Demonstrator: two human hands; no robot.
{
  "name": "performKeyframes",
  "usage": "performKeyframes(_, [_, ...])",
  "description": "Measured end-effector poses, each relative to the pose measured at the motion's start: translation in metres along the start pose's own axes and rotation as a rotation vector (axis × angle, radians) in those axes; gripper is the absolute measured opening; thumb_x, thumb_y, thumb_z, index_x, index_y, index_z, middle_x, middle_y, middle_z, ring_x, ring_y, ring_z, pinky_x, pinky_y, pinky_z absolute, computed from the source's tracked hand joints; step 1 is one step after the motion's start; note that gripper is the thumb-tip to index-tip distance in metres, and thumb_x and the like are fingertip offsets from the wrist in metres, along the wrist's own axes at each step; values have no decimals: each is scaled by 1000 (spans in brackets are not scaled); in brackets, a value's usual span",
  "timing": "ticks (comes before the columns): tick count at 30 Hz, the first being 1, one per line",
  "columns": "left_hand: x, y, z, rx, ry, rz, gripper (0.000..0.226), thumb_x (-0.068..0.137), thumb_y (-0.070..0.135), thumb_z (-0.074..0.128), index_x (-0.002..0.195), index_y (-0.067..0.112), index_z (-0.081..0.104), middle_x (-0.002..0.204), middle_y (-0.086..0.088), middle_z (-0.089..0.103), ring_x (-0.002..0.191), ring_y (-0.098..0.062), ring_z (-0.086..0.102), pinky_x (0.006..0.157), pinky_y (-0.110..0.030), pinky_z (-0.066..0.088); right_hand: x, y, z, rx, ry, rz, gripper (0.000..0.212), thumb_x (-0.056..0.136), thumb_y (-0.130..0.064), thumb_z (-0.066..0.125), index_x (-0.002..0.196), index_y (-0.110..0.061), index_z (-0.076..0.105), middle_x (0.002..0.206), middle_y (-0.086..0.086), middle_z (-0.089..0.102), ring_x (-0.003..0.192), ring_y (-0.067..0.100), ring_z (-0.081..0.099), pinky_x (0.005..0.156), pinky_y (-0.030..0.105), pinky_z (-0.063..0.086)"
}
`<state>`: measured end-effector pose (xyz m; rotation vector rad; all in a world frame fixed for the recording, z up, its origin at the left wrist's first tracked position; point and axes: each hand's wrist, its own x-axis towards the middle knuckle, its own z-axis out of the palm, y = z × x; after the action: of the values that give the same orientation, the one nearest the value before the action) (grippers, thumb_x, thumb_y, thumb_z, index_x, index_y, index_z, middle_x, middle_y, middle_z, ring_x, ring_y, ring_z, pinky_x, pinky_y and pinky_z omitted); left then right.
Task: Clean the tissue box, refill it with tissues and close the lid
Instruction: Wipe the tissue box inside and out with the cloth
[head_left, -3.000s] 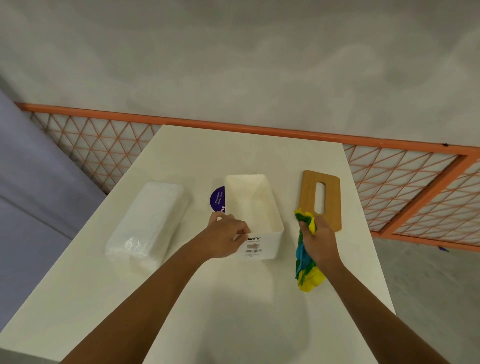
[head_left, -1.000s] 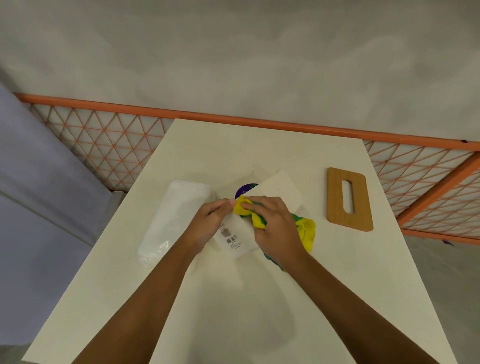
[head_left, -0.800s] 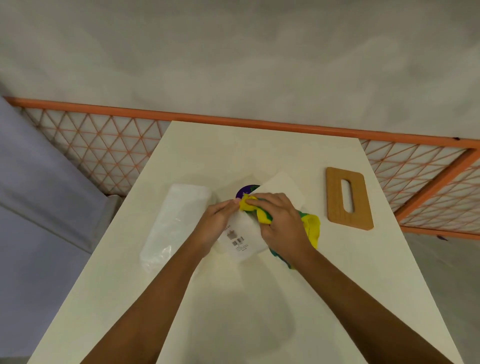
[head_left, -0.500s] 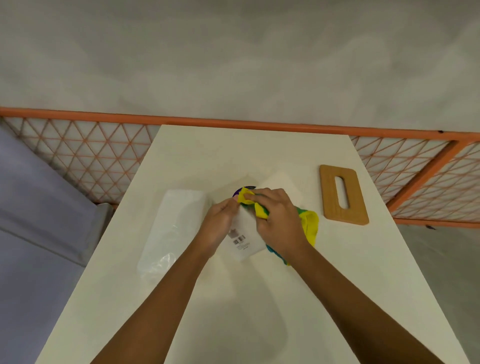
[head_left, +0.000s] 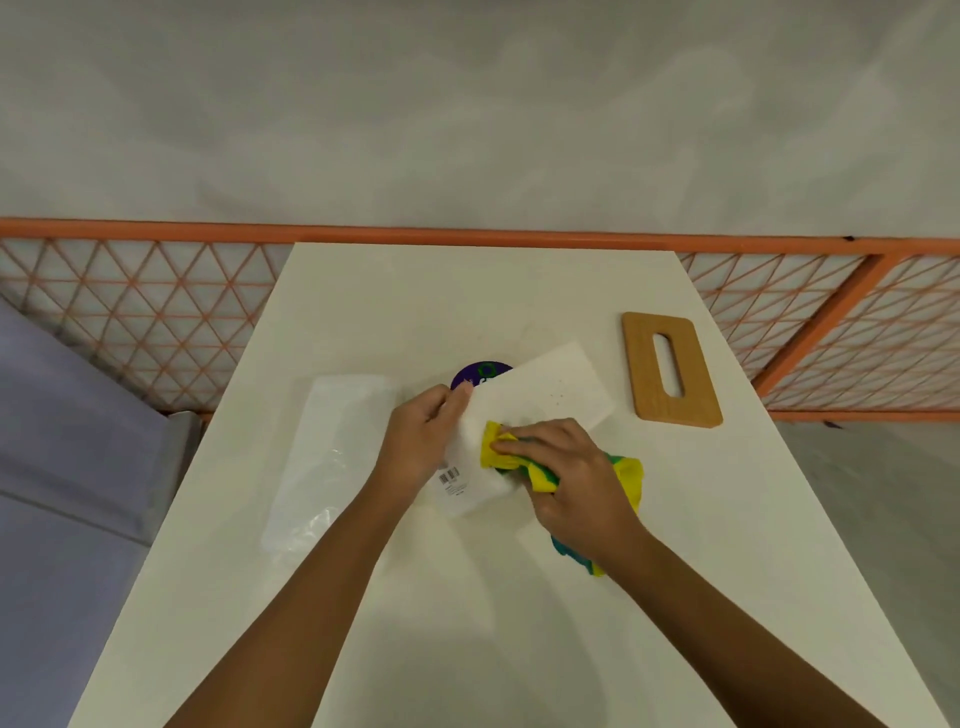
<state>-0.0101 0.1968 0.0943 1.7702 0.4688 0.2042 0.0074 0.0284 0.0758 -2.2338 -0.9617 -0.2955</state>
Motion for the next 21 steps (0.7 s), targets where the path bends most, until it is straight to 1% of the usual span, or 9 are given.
performKeyframes(2, [-1, -3, 6, 99, -35, -5, 42, 95, 30, 48, 60, 13, 33, 59, -1, 33, 51, -4, 33, 47, -15, 34, -3, 13, 3, -8, -26, 81, 39, 65, 6, 64, 99, -12, 72, 96, 5, 71, 89, 20, 54, 82, 21, 43])
performKeyframes(5, [-1, -7, 14, 205, -86, -24, 37, 98, 31, 40, 68, 10, 36, 65, -6, 37, 64, -16, 38, 62, -29, 38, 6, 16, 8, -37, -4, 281, 35, 73, 6, 60, 102, -9, 71, 96, 9, 69, 90, 31, 58, 83, 27, 46])
performKeyframes(7, [1, -9, 16, 252, -83, -5, 39, 99, 31, 38, 65, 12, 36, 62, -4, 39, 62, -17, 39, 61, -29, 36, 3, 5, 14, -69, 19, 253, 34, 72, 0, 53, 100, -9, 71, 90, 9, 69, 88, 23, 54, 80, 23, 44])
performKeyframes(9, [2, -11, 16, 288, -67, 27, 42, 99, 31, 38, 62, 11, 37, 60, -4, 40, 60, -16, 38, 58, -27, 32, -9, -5, 19, -72, 25, 140, 34, 69, -4, 55, 98, -10, 72, 86, 6, 69, 84, 14, 45, 78, 17, 38])
performKeyframes(12, [3, -14, 17, 281, -46, 1, 44, 98, 34, 40, 69, 1, 47, 67, -12, 44, 64, -18, 41, 62, -28, 34, -17, 7, 16, -69, 24, 77, 35, 68, -3, 57, 99, -10, 71, 89, 5, 70, 83, 14, 46, 78, 16, 38])
performKeyframes(15, [2, -13, 18, 227, -19, -39, 46, 97, 35, 42, 67, 0, 48, 65, -9, 42, 63, -17, 41, 63, -28, 35, -4, 24, 14, -73, 89, 329, 32, 72, 5, 60, 99, -9, 71, 91, 8, 69, 82, 30, 58, 77, 29, 50])
performKeyframes(17, [2, -14, 19, 204, -8, -40, 47, 97, 35, 42, 71, -4, 53, 67, -10, 46, 65, -18, 43, 64, -28, 37, 1, 16, 17, -75, 123, 429, 31, 73, 5, 57, 98, -7, 72, 88, 10, 69, 80, 34, 59, 75, 27, 46])
performKeyframes(20, [2, -19, 19, 217, -4, -25, 45, 97, 35, 42, 80, -3, 59, 76, -12, 51, 71, -20, 47, 68, -29, 39, -10, -2, 24, -110, 98, 213, 37, 67, -7, 47, 93, -10, 72, 82, 4, 69, 79, 21, 53, 73, 15, 38])
performKeyframes(21, [1, -19, 19, 222, -6, -28, 43, 97, 35, 42, 80, 0, 58, 77, -12, 51, 72, -20, 48, 69, -29, 39, -13, -2, 24, -105, 91, 153, 38, 67, -10, 45, 93, -10, 72, 82, 4, 69, 79, 18, 50, 75, 16, 37])
